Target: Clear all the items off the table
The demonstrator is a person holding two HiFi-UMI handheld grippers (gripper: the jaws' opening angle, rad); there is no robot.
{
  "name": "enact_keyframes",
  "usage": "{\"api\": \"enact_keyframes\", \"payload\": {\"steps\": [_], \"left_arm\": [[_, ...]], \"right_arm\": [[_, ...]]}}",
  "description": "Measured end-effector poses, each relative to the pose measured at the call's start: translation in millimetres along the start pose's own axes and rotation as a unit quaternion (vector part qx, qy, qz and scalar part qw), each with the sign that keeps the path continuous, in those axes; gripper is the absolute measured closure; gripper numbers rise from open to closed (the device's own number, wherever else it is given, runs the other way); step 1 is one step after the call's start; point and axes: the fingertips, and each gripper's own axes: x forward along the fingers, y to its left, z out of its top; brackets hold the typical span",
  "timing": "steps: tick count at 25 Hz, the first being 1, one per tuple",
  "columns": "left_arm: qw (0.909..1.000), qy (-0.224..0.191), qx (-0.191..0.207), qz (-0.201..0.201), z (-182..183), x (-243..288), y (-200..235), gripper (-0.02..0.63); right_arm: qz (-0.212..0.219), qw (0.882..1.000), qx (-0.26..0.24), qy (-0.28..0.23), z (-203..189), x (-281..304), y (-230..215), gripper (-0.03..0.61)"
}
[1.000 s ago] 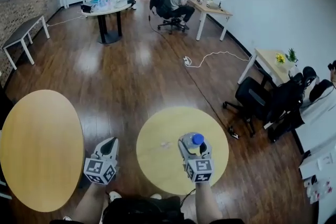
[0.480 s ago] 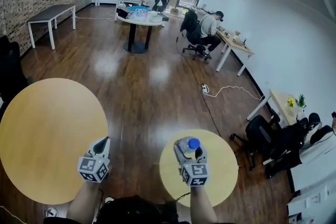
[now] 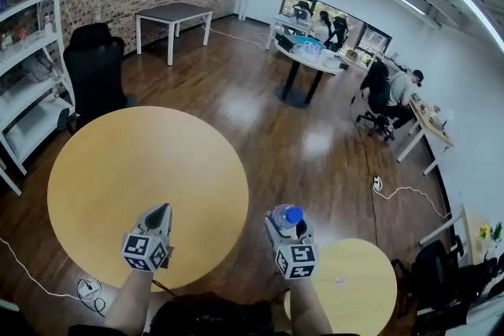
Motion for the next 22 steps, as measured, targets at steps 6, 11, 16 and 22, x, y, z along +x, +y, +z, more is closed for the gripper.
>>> {"api": "enact_keyframes", "payload": {"steps": [6,11,16,22], "left_arm": [[0.9908,-0.025,0.012,0.132,31,-83,91,0.614],[0.9581,-0.035,-0.002,0.284,19,-180,146,0.614],[0.9178,-0.046,-0.009,0.394,17,-256,171,0.614],[0.8754,-0.058,-0.010,0.480,25,-328,165,0.614]], "right_arm": [[0.142,0.990,-0.023,-0.003,28,74,117,0.204],[0.284,0.958,-0.048,0.006,25,122,218,0.204],[0.392,0.918,-0.062,0.002,33,152,313,0.204],[0.501,0.862,-0.072,0.004,37,143,410,0.204]]}}
